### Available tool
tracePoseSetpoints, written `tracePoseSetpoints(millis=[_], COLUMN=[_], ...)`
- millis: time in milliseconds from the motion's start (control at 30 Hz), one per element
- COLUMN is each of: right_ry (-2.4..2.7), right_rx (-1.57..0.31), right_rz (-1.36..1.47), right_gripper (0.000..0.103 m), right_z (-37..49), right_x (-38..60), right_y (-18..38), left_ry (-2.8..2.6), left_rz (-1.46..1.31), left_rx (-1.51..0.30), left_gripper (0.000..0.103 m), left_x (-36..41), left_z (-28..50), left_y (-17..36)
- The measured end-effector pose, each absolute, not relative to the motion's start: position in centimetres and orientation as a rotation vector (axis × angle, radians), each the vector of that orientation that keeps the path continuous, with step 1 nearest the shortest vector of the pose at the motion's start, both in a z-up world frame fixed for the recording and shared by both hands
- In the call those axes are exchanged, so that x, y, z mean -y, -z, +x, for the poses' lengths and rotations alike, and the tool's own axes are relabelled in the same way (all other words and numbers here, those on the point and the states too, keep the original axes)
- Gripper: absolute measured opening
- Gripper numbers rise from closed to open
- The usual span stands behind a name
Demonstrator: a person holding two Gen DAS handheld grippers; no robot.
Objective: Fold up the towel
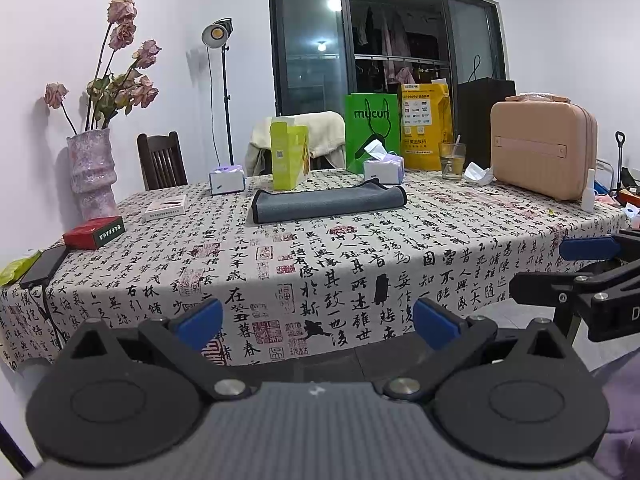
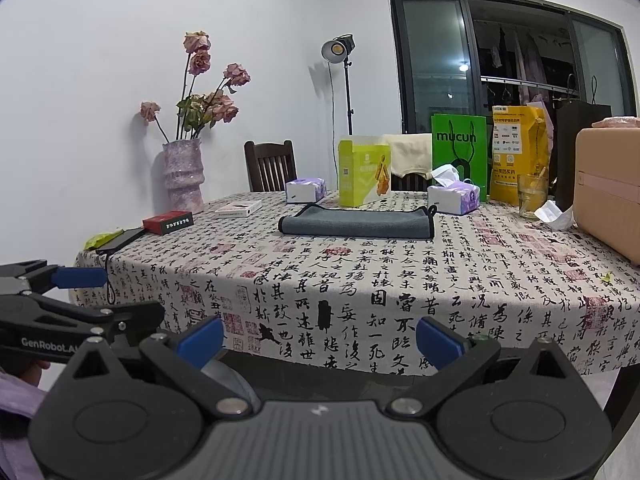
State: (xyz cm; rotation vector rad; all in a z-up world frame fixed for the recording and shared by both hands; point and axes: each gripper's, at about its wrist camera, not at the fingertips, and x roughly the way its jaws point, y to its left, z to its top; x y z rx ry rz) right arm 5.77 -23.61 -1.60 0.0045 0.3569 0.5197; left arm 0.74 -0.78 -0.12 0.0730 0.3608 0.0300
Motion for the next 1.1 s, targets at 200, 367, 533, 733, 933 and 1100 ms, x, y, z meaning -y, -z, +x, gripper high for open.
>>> tracePoseSetpoints(millis=[200, 367, 533, 733, 933, 1100], right_ry=[-0.519, -0.507, -0.497, -0.498, -0.498, -0.499], right_rx=[-0.358, -0.352, -0.345, -0.338, -0.334, -0.33], right_rz=[0.006, 0.009, 0.009, 0.003, 0.001, -0.002], right_gripper=[0.103, 0.103, 0.103, 0.103, 0.103, 0.103], right_z=[5.84, 5.9, 5.99, 5.93, 5.84, 5.86], right_x=[23.68, 23.9, 24.06, 23.9, 23.96, 23.99], right_y=[1.62, 1.49, 1.37, 1.27, 1.24, 1.14], left_ry=[-0.024, -0.019, -0.018, -0.023, -0.024, -0.029], left_rz=[0.078, 0.083, 0.084, 0.088, 0.094, 0.096], left_rx=[-0.356, -0.354, -0.355, -0.345, -0.34, -0.336], left_gripper=[0.103, 0.103, 0.103, 0.103, 0.103, 0.103], left_x=[0.63, 0.53, 0.55, 0.48, 0.48, 0.45], left_z=[0.65, 0.58, 0.57, 0.49, 0.37, 0.27], left_y=[0.05, -0.1, -0.13, -0.25, -0.42, -0.56])
